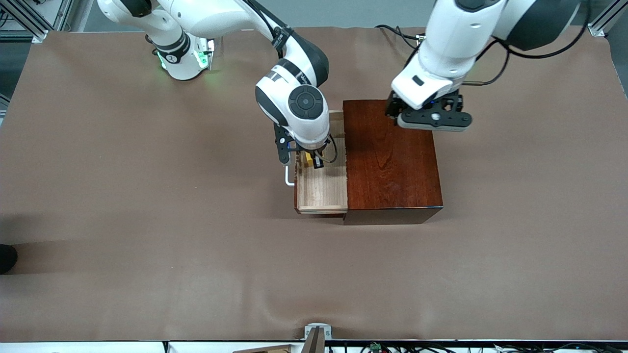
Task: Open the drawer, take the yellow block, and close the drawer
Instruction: 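Grasp the yellow cube with the right gripper while the left gripper approaches, then lift the cube out with the right gripper while the left gripper reaches the drawer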
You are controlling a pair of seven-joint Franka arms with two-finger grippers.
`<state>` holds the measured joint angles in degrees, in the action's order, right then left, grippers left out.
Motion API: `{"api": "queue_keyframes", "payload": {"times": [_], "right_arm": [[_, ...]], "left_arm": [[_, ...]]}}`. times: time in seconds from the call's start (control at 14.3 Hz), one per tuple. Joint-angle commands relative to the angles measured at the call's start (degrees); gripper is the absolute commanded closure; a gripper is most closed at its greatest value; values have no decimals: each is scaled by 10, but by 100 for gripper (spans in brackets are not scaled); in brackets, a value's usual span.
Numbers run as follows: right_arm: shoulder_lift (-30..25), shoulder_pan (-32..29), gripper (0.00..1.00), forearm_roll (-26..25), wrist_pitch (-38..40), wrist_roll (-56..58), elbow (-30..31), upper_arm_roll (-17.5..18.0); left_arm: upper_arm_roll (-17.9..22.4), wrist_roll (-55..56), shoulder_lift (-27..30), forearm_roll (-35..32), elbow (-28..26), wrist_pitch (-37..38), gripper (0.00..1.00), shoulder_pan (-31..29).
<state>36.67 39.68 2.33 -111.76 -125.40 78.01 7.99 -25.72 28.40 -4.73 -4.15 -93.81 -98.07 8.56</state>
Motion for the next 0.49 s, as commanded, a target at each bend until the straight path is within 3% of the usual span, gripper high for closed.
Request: {"api": "queue_keyframes", "payload": {"times": [0.0, 0.42], "right_arm": [[-3, -12, 100, 4, 8, -3, -26, 3], [-7, -29, 100, 5, 16, -1, -51, 5]], "left_arm": [[-2, 47, -14, -14, 6, -18, 0, 22], [-3, 112, -40, -14, 6, -50, 0, 51]]}}
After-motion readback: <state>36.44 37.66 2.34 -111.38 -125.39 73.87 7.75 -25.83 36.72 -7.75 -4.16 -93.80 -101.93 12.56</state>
